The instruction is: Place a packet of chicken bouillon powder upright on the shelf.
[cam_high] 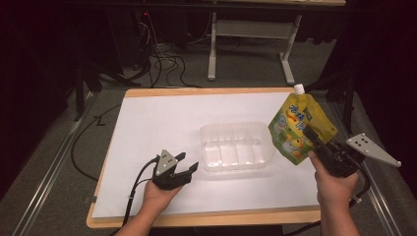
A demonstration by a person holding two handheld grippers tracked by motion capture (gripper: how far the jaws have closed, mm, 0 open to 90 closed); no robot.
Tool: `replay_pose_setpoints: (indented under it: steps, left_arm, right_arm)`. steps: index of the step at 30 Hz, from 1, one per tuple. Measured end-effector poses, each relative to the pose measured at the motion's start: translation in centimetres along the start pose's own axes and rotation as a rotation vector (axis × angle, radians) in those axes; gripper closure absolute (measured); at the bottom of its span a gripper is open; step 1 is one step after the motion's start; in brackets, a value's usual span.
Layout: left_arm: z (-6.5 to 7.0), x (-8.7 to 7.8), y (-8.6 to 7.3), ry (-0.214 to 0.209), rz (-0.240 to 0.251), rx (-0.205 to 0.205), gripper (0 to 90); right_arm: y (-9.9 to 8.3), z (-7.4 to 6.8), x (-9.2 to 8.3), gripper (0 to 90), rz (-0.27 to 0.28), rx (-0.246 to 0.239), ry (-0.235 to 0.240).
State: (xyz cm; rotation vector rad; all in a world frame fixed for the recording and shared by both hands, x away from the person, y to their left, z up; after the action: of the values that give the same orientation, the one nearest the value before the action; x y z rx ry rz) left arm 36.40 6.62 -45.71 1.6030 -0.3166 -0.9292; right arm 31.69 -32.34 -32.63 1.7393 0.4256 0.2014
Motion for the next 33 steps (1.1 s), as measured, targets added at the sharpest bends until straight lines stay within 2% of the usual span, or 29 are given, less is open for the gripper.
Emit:
replay_pose_setpoints:
  steps: [3,5,8,10,13,15,20,26,33]
  left_arm:
    - [1.0,1.5,0.6,0.021,-0.005,0.003,44.2]
    - [1.3,2.4,0.7,0.084,-0.025,0.006,48.2]
    - [1.3,3.5,0.5,0.136,-0.050,-0.028,57.0]
    - [1.3,3.8,0.4,0.130,-0.055,-0.046,61.6]
    - [1.7,4.0,0.4,0.136,-0.055,-0.019,72.0]
    - [1.7,4.1,0.1,0.131,-0.069,-0.022,72.2]
    - [2.0,3.9,0.1,0.137,-0.070,-0.010,74.5]
    - [2.4,3.6,-0.1,0.133,-0.060,-0.005,76.0]
    - [2.4,3.5,0.0,0.129,-0.063,-0.008,76.1]
  right_arm:
    - [-0.3,-0.4,0.6,90.0,-0.010,0.007,0.013]
    - [-0.6,-0.8,1.0,90.0,-0.018,0.010,0.023]
    - [-0.9,-1.6,1.8,90.0,-0.030,0.012,0.040]
    - [-1.1,-2.2,2.4,90.0,-0.037,0.019,0.054]
    - [-1.5,-3.0,3.4,90.0,-0.051,0.022,0.063]
    - [-1.7,-3.5,4.1,90.0,-0.057,0.018,0.069]
    - [-2.5,-4.2,5.7,90.0,-0.073,0.027,0.050]
    - [-3.1,-4.4,7.2,90.0,-0.082,0.040,0.026]
    - [-3.8,-4.2,8.0,90.0,-0.096,0.043,-0.007]
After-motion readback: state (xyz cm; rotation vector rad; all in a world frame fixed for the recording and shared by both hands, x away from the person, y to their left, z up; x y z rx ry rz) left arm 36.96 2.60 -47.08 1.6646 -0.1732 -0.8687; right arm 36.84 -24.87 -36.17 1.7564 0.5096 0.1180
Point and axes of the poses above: each handheld gripper's, and its own axes: x roughly forward along the jaws, y roughly out of its top, z roughly to its right, the point moved 3 cm from there along x, roughly forward along the jaws, and after that the axes turned 5 degrees about x, right-handed, at the moved point
